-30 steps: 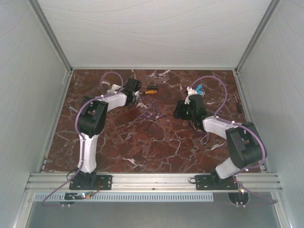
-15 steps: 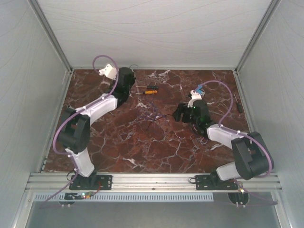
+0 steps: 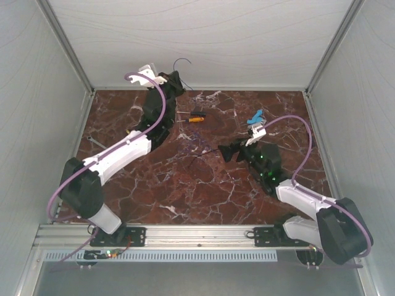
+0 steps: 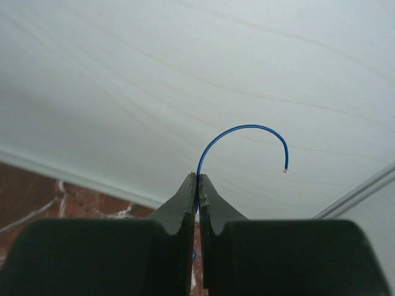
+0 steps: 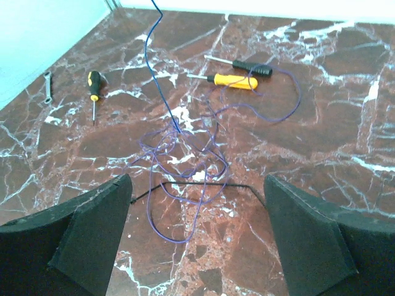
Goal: Zip-tie the wires
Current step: Pick up the cable at the center of the board, then straighten the cable at the center of the board.
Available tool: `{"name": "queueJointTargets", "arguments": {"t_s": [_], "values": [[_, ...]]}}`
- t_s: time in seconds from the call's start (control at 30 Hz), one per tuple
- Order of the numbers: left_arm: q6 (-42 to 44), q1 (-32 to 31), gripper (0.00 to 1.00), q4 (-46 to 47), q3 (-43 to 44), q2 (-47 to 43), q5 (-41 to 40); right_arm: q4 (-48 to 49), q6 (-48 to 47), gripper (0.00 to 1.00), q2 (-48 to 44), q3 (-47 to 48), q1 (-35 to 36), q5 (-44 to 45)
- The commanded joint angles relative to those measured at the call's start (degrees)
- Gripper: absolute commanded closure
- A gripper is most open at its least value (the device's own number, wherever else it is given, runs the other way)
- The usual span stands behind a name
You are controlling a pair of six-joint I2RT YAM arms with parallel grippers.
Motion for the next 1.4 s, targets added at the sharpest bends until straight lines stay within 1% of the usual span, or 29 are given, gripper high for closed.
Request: {"name": "queueJointTargets", "arguments": {"t_s": [0.0,0.1,0.23,0.33,0.43,0.6,0.7,0.77,0.87,1.03,1.1,1.17,1.27,1.37], "values": [[9.5,-2.2,1.00,7.9,3.0,-4.1,0.6,12.1,-2.6,0.15,-2.1,-2.0,0.5,-1.8],[9.3,-3.3,1.00,6.2,4.8,-5.8,2.0,13.0,-3.4,0.16,-2.3,-1.5,0.8,-4.0],[2.6,-3.5,1.00,2.0,5.9,-9.4,3.4,10.5,-4.1,0.17,-3.7,0.5,1.4,-6.5],[-2.7,-3.5,1.00,-1.5,7.2,-11.8,4.4,11.3,-5.5,0.17,-5.0,0.6,2.1,-7.8],[-6.2,-3.8,1.00,-3.5,8.4,-13.5,6.3,15.7,-8.3,0.17,-4.5,-0.6,2.9,-8.7],[-7.5,-5.3,1.00,-5.2,9.6,-14.5,7.7,22.4,-10.8,0.18,-1.5,-0.6,4.3,-10.7],[-8.2,-5.8,1.00,-5.8,8.9,-15.3,8.0,28.1,-12.5,0.19,0.0,-1.6,7.3,-10.5],[-9.1,-6.1,1.00,-6.0,8.2,-15.8,8.6,30.2,-13.3,0.18,1.2,-1.2,9.4,-9.9],[-10.5,-6.9,1.00,-6.1,7.1,-16.3,8.8,33.1,-13.0,0.18,4.0,-0.1,12.3,-6.9],[-11.6,-8.5,1.00,-6.0,6.1,-16.6,8.7,48.9,-14.7,0.17,10.3,-1.0,17.3,4.3],[-11.8,-9.4,1.00,-5.9,6.1,-16.6,8.7,52.4,-15.9,0.17,13.3,0.2,18.7,9.2],[-11.6,-10.2,1.00,-5.6,6.1,-16.6,8.7,55.9,-16.9,0.17,16.4,1.5,19.8,12.1],[-11.3,-11.4,1.00,-5.3,6.1,-16.6,8.5,56.3,-19.0,0.17,19.5,4.4,21.1,15.7],[-10.9,-12.0,1.00,-5.2,6.1,-16.8,8.2,56.3,-19.7,0.17,21.9,7.5,21.4,17.0]]}}
